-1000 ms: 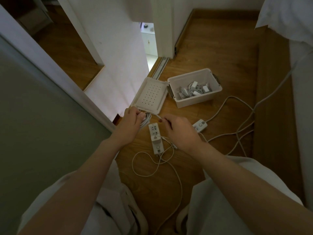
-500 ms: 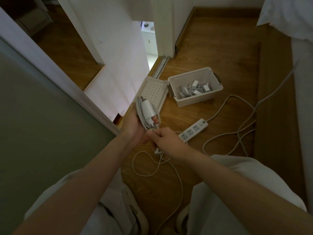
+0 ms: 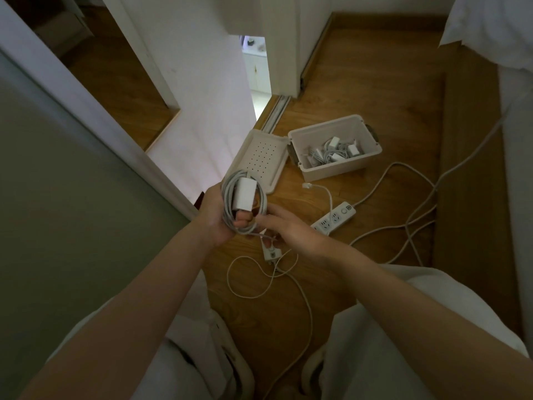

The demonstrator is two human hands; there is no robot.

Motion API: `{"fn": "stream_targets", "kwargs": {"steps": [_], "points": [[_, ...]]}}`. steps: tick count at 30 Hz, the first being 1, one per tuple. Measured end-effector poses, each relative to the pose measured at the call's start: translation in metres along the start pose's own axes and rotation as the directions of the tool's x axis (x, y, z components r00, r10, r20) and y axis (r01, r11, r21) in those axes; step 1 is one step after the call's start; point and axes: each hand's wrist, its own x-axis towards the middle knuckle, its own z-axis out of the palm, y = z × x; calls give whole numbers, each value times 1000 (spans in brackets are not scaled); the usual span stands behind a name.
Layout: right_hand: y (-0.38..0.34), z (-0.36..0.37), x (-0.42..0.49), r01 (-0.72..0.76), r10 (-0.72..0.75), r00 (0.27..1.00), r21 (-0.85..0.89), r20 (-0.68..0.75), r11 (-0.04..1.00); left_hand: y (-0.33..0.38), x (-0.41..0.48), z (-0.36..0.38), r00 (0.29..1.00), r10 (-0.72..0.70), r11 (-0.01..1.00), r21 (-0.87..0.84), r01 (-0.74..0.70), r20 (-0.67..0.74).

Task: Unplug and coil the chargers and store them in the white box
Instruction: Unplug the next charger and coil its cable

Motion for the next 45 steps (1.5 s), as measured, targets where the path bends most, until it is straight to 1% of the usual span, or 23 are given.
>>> {"fn": "stream_targets", "kwargs": {"steps": [2,4,6,7,10,12,14,16,19,22,23,24,25,26,28,30,32,34,36,39,41,43,45], "points": [[-1,1,-4,2,-2,1000,-38,-4,999,-2,-2,0,1000,23,996,91,-23,-8],[0,3,-6,21,-26,999,-110,-40,994,-5,-5,1,998,65,979,193,-61,-17],[4,6,-5,45,-54,997,-156,-55,987,-7,-6,3,993,105,957,277,-86,-56],[5,7,-5,46,-57,996,-174,-62,984,-8,-7,4,990,114,953,292,-84,-85],[10,6,-1,-1,-21,995,-226,-98,974,-11,-8,6,980,97,964,260,-49,-175],[13,6,1,-44,18,993,-219,-121,975,-12,-7,8,967,100,964,262,-37,-232],[15,5,3,-60,29,988,-204,-152,977,-13,-6,10,962,119,973,224,-63,-246],[16,2,4,-56,20,983,-193,-184,980,-12,-6,12,970,148,977,182,-113,-191],[16,-2,7,-44,4,980,-199,-199,979,-12,-9,14,977,204,956,226,-186,-58],[13,-7,7,-15,-13,987,-173,-158,985,-9,-10,12,988,157,972,174,-155,2],[12,-9,6,-6,-20,992,-206,-123,978,-8,-10,10,989,148,973,179,-149,24],[12,-12,4,-1,-25,996,-300,-82,954,-7,-9,8,988,150,962,226,-156,44],[12,-16,3,-3,-15,999,-419,-40,908,-5,-10,7,986,157,939,300,-168,61],[14,-20,2,-1,2,1000,-521,0,854,-3,-13,6,981,177,899,394,-192,75],[19,-29,4,19,20,998,-622,55,783,0,-16,2,968,228,754,608,-247,110],[23,-37,6,41,0,998,-690,60,723,3,-20,-1,968,191,606,756,-247,163],[24,-45,8,26,-29,1000,-748,10,664,3,-22,-5,972,143,476,848,-233,187],[25,-50,8,-7,-73,995,-794,-65,608,2,-21,-8,965,163,304,920,-249,207],[23,-52,7,-35,-126,984,-840,-122,541,-2,-20,-11,961,172,171,954,-245,216],[19,-49,6,-74,-241,950,-891,-200,448,-6,-18,-18,959,141,-59,969,-240,246],[16,-47,4,-90,-295,925,-894,-238,439,-9,-16,-18,961,133,-131,965,-227,244],[14,-44,3,-95,-322,905,-870,-278,483,-13,-15,-17,957,164,-166,963,-214,241],[12,-40,1,-76,-353,885,-843,-303,532,-16,-12,-18,940,238,-193,961,-199,242]]}}
